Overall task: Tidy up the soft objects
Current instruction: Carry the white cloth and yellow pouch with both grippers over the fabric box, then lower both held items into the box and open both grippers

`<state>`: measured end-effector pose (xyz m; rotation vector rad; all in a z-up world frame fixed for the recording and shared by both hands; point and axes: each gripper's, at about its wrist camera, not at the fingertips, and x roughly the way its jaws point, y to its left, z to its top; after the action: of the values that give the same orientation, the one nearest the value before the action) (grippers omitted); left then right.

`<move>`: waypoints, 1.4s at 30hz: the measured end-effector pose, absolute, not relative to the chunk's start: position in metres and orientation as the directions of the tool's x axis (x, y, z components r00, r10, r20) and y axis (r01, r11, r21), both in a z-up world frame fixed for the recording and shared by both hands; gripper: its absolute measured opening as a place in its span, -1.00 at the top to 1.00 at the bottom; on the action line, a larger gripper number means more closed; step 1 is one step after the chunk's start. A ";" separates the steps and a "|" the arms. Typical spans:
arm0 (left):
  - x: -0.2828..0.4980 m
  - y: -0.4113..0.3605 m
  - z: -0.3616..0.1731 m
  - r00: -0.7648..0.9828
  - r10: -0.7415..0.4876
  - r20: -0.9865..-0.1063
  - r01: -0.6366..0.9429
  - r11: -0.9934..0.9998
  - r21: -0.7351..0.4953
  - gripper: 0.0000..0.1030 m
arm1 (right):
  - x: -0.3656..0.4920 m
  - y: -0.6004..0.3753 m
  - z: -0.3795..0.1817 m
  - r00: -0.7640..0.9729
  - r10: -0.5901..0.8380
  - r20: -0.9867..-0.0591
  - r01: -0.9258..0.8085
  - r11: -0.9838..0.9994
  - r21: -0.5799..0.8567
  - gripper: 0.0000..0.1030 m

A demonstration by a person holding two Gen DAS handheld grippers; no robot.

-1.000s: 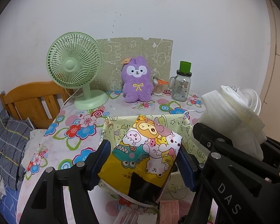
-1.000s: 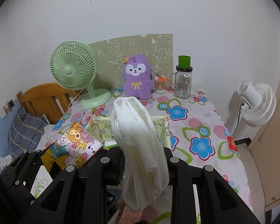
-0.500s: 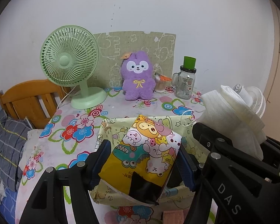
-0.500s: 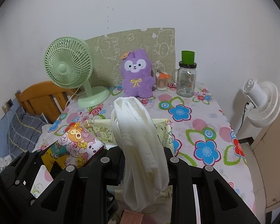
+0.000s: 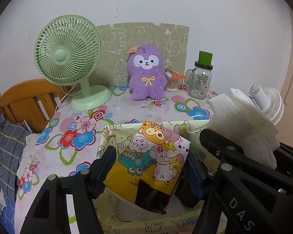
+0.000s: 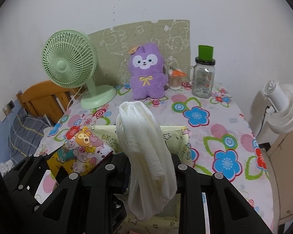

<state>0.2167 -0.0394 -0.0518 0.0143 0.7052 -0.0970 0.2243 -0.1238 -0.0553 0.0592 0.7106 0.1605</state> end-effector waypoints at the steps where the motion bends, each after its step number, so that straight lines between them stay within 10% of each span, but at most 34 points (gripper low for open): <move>1: 0.218 -0.039 -0.053 0.754 -0.084 -0.651 0.093 0.995 -0.021 -0.37 | 0.226 -0.123 -0.056 0.745 0.167 -0.646 -0.127 0.986 0.109 0.42; 28: 0.233 -0.030 -0.076 0.708 -0.075 -0.702 0.074 0.997 -0.031 -0.66 | 0.256 -0.111 -0.083 0.683 0.206 -0.701 -0.179 0.977 0.114 0.38; 36: 0.230 -0.031 -0.077 0.710 -0.070 -0.700 0.079 0.997 -0.020 -0.69 | 0.254 -0.114 -0.081 0.696 0.158 -0.700 -0.150 0.986 0.074 -0.39; 42: 0.227 -0.032 -0.076 0.712 -0.067 -0.699 0.079 0.997 -0.016 -0.69 | 0.246 -0.112 -0.076 0.714 0.148 -0.685 -0.161 0.986 0.045 -0.42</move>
<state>0.2268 -0.0319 -0.0759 0.0158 0.7748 -0.0811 0.2458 -0.1123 -0.0762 -0.0179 0.7571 0.1710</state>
